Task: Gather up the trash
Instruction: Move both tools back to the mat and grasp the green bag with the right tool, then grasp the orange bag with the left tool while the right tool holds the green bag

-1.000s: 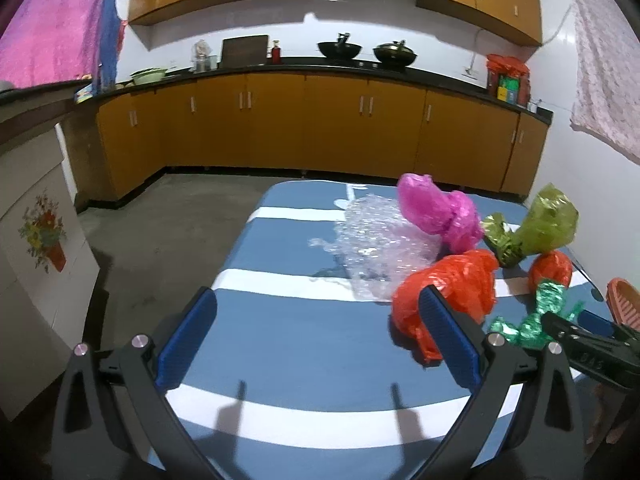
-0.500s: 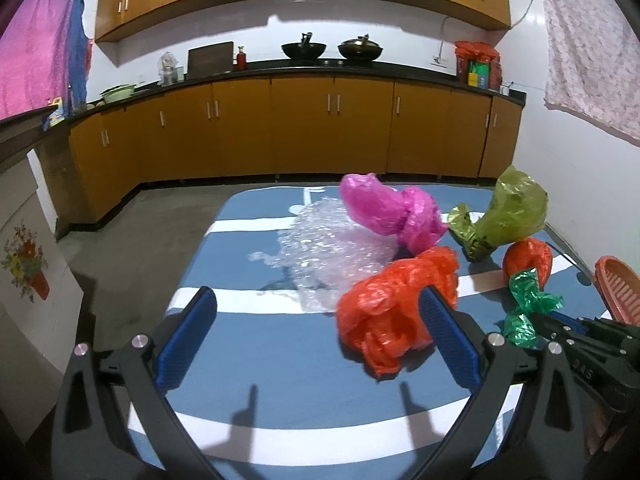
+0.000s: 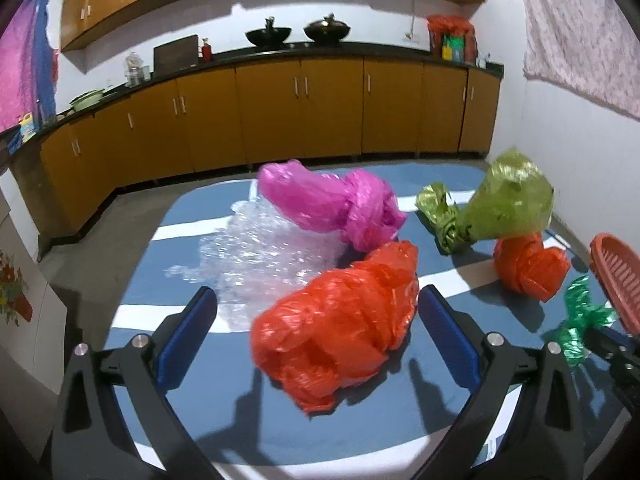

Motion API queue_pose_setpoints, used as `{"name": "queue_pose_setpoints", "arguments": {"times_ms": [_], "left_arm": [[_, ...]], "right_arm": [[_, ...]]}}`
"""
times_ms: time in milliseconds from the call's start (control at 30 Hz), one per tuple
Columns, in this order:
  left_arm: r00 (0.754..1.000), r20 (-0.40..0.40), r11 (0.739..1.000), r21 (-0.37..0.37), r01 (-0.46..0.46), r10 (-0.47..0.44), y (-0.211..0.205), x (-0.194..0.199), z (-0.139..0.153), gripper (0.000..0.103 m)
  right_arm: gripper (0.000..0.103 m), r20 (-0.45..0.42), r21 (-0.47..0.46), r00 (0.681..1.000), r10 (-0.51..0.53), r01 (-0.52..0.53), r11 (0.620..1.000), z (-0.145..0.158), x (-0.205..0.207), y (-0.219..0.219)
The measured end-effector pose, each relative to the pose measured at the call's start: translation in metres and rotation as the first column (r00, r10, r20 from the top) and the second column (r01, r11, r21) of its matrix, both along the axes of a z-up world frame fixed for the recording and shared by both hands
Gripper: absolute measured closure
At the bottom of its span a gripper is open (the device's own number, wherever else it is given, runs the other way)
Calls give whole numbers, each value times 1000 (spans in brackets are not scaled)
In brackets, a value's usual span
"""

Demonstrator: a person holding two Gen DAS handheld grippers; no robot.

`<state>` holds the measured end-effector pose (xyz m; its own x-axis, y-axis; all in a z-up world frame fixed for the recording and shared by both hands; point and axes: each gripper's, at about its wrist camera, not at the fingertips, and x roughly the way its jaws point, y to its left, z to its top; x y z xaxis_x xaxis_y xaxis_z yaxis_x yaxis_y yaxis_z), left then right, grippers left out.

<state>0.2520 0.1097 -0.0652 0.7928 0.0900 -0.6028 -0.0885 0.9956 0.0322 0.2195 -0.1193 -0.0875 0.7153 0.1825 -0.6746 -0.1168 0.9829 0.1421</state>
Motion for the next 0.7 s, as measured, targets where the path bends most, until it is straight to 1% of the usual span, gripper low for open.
{"name": "queue_pose_setpoints", "arguments": {"times_ms": [33, 100, 200, 433, 533, 567, 600, 633, 667, 700], "left_arm": [[1000, -10, 1000, 4, 8, -8, -3, 3, -2, 7], [999, -31, 1000, 6, 26, -26, -8, 8, -6, 17], [998, -55, 999, 11, 41, -41, -14, 12, -11, 27], [994, -64, 995, -27, 91, -93, -25, 16, -13, 36], [991, -58, 992, -24, 123, -125, -35, 14, -12, 37], [990, -56, 992, -19, 126, -127, -37, 15, -13, 35], [990, -56, 992, -12, 126, -127, -40, 15, -13, 26], [991, -59, 992, -11, 123, -124, -42, 17, -14, 22], [991, -60, 993, -17, 120, -121, -43, 18, -15, 19], [991, -64, 993, -24, 119, -120, -42, 20, -15, 19]], "right_arm": [[92, 0, 2, 1000, -5, 5, 1000, 0, -2, -4], [92, -3, 6, 1000, -22, 22, 1000, -1, -2, -12], [92, -8, 10, 999, -44, 44, 999, -2, -1, -20], [92, -10, 13, 997, -72, 73, 997, -3, -2, -34], [92, -12, 15, 997, -78, 79, 997, -3, -2, -37], [92, -13, 15, 997, -79, 79, 997, -3, -2, -38], [92, -13, 14, 997, -80, 80, 997, -3, -2, -39], [93, -12, 13, 997, -80, 80, 997, -2, -2, -39], [92, -12, 12, 997, -81, 81, 997, -2, -2, -40], [92, -12, 12, 996, -83, 83, 996, -2, -2, -41]]}}
